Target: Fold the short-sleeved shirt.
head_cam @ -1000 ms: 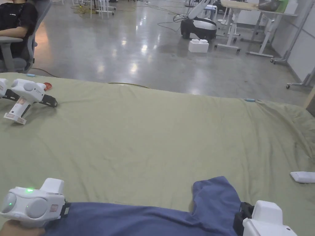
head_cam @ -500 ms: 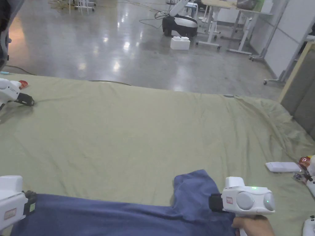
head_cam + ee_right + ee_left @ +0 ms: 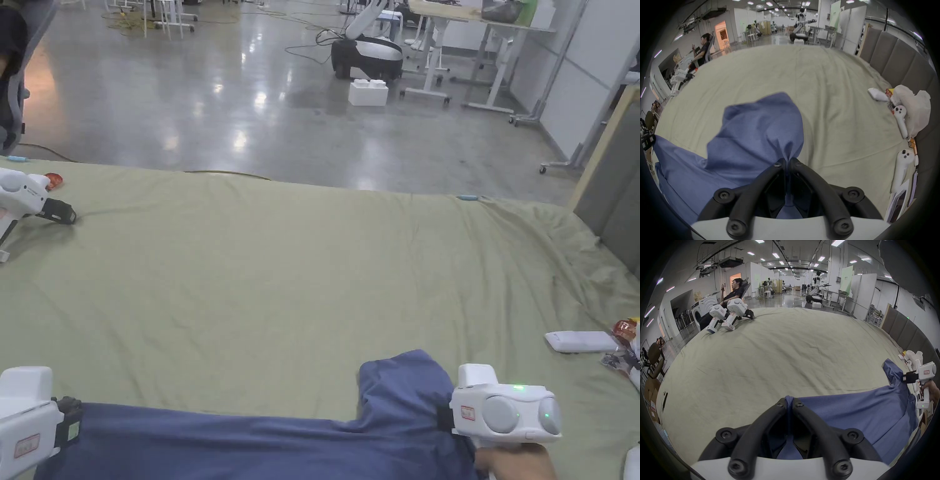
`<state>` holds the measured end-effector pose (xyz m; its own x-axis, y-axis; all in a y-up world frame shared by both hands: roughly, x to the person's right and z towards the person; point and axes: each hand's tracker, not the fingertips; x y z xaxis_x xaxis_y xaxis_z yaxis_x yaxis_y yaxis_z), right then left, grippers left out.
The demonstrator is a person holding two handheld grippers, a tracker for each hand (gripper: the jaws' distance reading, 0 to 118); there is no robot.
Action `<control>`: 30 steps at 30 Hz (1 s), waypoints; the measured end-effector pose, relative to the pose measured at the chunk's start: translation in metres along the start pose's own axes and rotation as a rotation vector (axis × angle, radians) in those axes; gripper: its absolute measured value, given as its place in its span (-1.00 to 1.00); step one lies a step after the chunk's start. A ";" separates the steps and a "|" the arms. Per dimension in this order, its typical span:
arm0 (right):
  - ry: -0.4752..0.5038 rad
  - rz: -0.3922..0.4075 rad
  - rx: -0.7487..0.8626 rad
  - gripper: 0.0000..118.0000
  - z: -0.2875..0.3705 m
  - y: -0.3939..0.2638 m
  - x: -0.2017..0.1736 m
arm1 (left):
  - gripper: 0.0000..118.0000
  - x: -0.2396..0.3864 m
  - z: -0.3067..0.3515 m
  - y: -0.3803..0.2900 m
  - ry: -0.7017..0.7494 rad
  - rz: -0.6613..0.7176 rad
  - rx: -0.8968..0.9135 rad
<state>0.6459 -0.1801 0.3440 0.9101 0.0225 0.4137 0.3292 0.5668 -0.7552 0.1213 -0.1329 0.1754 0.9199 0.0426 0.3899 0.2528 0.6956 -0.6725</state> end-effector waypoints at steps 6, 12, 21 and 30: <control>0.030 -0.006 0.129 -0.96 0.074 -0.011 0.010 | -0.96 -0.011 0.031 -0.005 -0.038 0.029 0.049; 0.029 0.028 0.218 -0.96 0.145 -0.045 0.010 | -0.96 -0.026 0.074 -0.024 -0.101 0.042 0.108; -0.002 0.086 0.205 -0.96 0.204 -0.133 0.001 | -0.96 -0.047 0.122 -0.082 -0.154 0.049 0.097; -0.043 0.090 0.002 -0.95 0.184 -0.214 0.006 | -0.95 -0.040 0.111 -0.149 -0.106 -0.109 -0.111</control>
<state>0.5345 -0.1499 0.6010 0.9242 0.1089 0.3660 0.2464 0.5622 -0.7894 0.0141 -0.1587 0.3298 0.8500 0.0505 0.5243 0.3864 0.6167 -0.6859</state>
